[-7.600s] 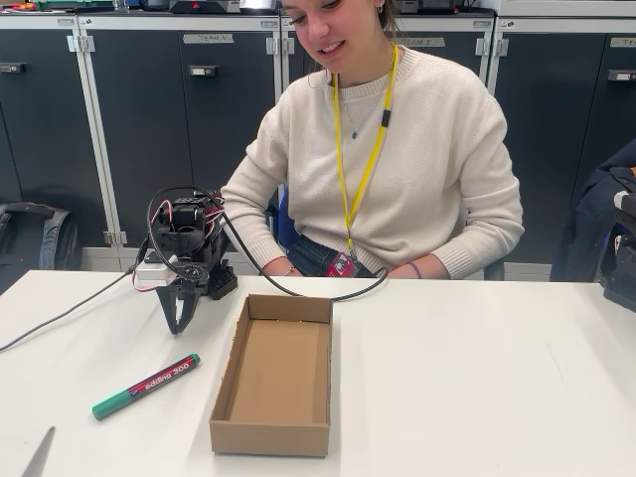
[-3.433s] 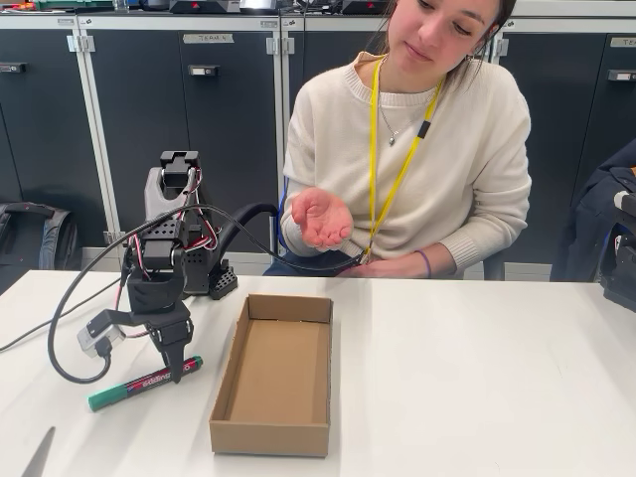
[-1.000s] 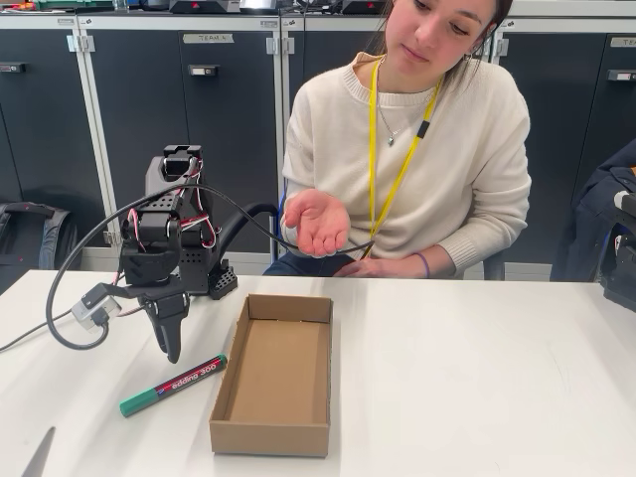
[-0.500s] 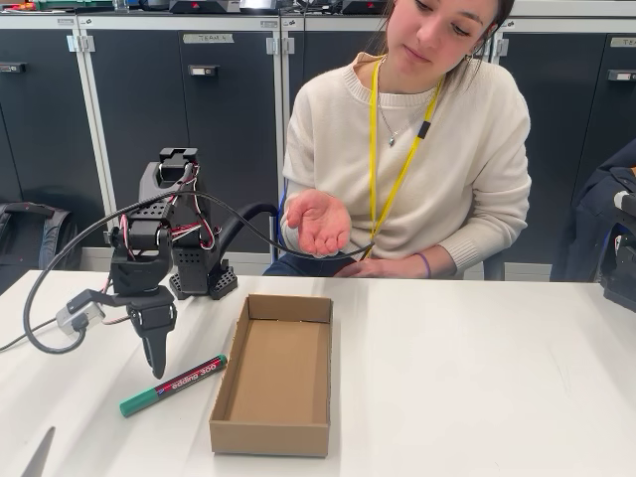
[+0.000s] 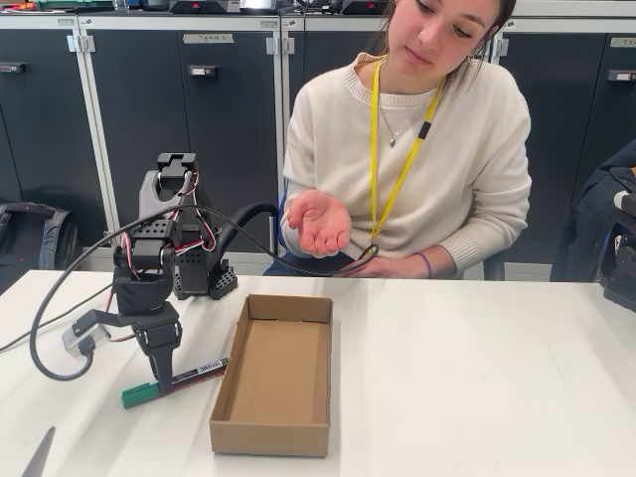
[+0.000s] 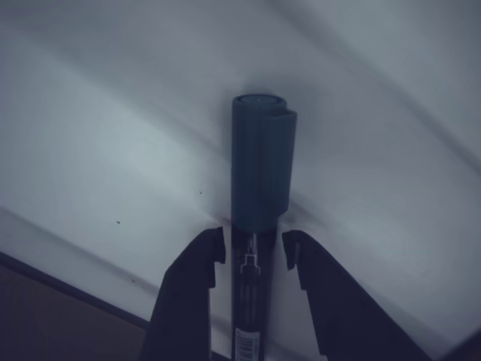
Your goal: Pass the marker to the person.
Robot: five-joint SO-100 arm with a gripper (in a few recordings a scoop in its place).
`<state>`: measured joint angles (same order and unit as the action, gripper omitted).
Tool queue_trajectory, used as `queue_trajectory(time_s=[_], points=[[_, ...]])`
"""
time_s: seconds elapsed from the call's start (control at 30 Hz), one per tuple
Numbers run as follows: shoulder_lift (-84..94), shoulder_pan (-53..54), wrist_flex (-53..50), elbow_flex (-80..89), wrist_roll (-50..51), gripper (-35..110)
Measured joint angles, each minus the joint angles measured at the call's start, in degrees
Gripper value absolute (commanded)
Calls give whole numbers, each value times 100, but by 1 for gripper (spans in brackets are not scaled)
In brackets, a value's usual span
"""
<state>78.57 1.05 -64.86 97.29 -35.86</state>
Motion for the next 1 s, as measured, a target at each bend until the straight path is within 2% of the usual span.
queue_trajectory(time_s=[0.27, 0.43, 0.83, 1.0], points=[[-281, -9, -62, -316, 44, 16], [-281, -88, 53, -308, -44, -5], [-272, -105, 97, -281, -97, -5], [88, -211, -325, -272, -105, -5]])
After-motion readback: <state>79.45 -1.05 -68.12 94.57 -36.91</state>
